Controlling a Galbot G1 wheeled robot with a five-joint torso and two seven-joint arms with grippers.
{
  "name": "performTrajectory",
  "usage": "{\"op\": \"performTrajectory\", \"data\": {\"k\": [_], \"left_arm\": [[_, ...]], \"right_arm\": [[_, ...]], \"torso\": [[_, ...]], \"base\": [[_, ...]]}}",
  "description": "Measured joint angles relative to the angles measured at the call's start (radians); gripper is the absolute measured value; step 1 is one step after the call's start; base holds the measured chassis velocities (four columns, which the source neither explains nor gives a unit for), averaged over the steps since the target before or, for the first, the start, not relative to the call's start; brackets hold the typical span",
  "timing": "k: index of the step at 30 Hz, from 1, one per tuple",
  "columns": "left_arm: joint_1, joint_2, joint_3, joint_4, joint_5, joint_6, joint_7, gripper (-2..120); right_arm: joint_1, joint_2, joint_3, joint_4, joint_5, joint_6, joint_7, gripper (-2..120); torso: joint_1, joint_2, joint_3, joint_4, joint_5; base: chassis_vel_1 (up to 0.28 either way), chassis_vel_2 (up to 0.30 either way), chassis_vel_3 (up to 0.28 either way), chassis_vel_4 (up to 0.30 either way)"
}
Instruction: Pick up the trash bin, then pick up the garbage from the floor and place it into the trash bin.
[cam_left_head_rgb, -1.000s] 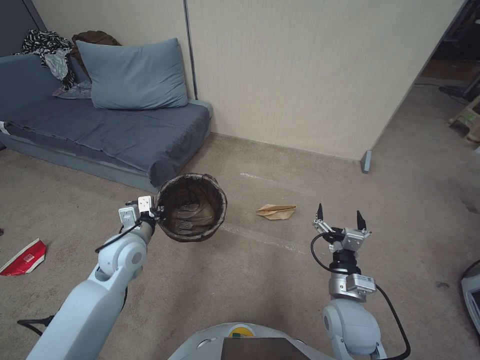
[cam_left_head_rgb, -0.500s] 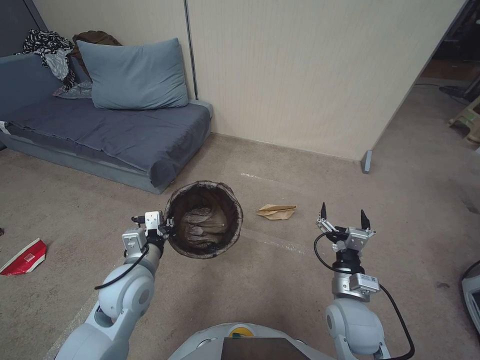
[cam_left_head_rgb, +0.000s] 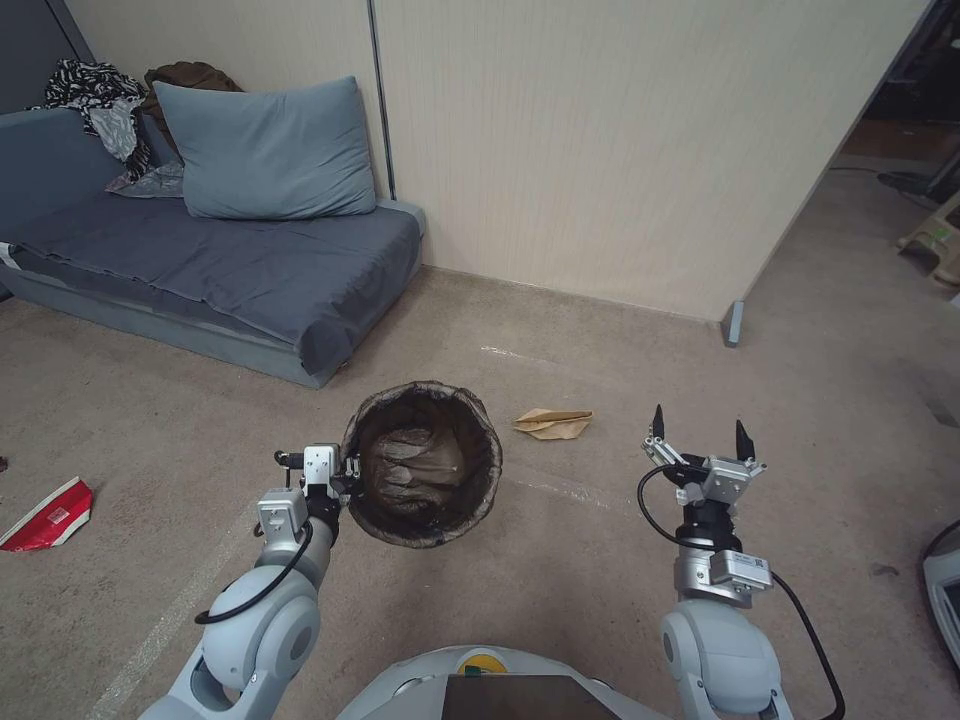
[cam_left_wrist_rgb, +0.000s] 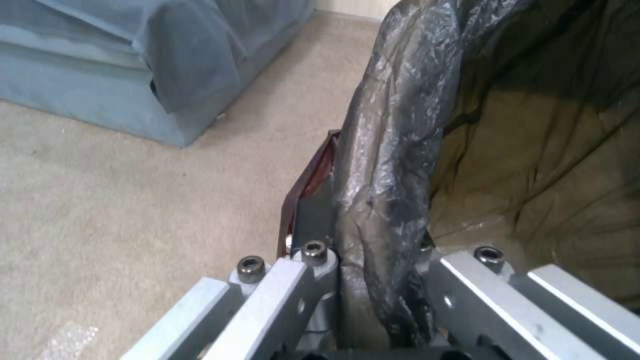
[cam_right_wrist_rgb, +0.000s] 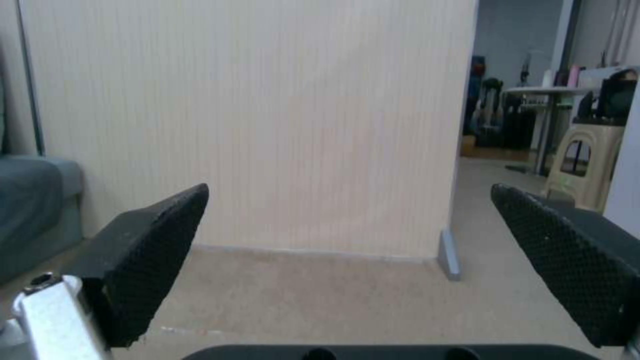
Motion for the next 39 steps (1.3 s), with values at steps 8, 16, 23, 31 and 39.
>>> {"op": "performTrajectory", "data": {"k": [8, 16, 23, 31, 39], "left_arm": [[0.047, -0.055, 0.022, -0.009, 0.047, -0.012, 0.001, 4], [0.091, -0.088, 0.044, -0.011, 0.091, -0.029, 0.001, 4], [0.106, -0.107, 0.048, -0.011, 0.095, -0.031, 0.002, 4], [0.110, -0.116, 0.064, -0.005, 0.111, -0.043, 0.003, 4], [0.099, -0.116, 0.058, -0.003, 0.108, -0.044, 0.002, 4]], "right_arm": [[0.002, -0.010, 0.004, -0.001, -0.008, 0.005, 0.005, 100], [0.004, -0.012, 0.010, -0.006, -0.011, 0.011, 0.008, 100], [0.005, -0.015, 0.010, -0.009, -0.018, 0.012, 0.008, 100], [0.005, -0.016, 0.010, -0.009, -0.022, 0.011, 0.006, 100], [0.003, -0.019, 0.010, -0.009, -0.023, 0.010, 0.004, 100]], "torso": [[0.000, 0.000, 0.000, -0.0001, 0.0000], [0.000, 0.000, 0.000, 0.0000, 0.0000], [0.000, 0.000, 0.000, 0.0000, -0.0001], [0.000, 0.000, 0.000, 0.0000, -0.0001], [0.000, 0.000, 0.000, -0.0001, -0.0001]], "base": [[0.000, 0.000, 0.000, 0.000], [0.000, 0.000, 0.000, 0.000], [0.000, 0.000, 0.000, 0.000], [0.000, 0.000, 0.000, 0.000], [0.000, 0.000, 0.000, 0.000]]}}
